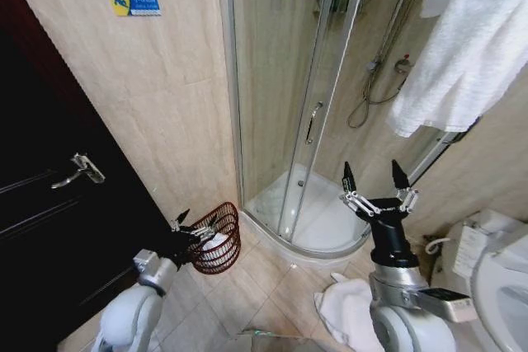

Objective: Discard the used towel into the hamper.

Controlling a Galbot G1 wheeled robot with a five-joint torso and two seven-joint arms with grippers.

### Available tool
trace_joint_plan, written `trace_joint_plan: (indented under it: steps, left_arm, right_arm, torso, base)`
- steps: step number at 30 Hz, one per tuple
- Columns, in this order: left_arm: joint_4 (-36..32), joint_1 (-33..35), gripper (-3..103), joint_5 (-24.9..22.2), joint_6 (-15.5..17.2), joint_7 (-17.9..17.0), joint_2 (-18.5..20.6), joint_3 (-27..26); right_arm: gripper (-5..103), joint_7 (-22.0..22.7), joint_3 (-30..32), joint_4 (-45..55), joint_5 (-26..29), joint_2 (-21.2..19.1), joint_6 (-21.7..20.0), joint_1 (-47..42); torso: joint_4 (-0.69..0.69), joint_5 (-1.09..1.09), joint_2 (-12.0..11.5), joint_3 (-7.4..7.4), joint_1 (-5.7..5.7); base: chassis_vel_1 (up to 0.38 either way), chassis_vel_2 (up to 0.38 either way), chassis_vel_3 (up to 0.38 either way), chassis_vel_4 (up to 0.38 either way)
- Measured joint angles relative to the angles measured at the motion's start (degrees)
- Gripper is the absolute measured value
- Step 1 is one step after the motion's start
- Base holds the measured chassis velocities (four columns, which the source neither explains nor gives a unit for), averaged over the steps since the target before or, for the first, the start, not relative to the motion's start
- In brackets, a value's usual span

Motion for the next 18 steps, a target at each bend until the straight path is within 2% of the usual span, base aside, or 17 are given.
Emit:
trace_joint_plan:
  steps: [10,18]
  left_arm:
    - [-6.4,3.2,100,3.6,-0.7,-0.6,-5.4,3.4]
    - [-6.5,3.3,100,4.5,-1.0,-0.5,-5.7,4.0]
  right_arm:
    - [100,1.1,0.0,0.0,-0.4,0.3,-2.1,-0.3]
    - [100,0.1,0.0,0.0,-0.1,0.3,-0.6,-1.5]
  torso:
    - [0.00,0.01,0.0,0.00,0.00]
    - [0.00,0.00,0.0,0.00,0.00]
  base:
    - [0.000,0.000,0.000,0.000]
    - [0.000,0.000,0.000,0.000]
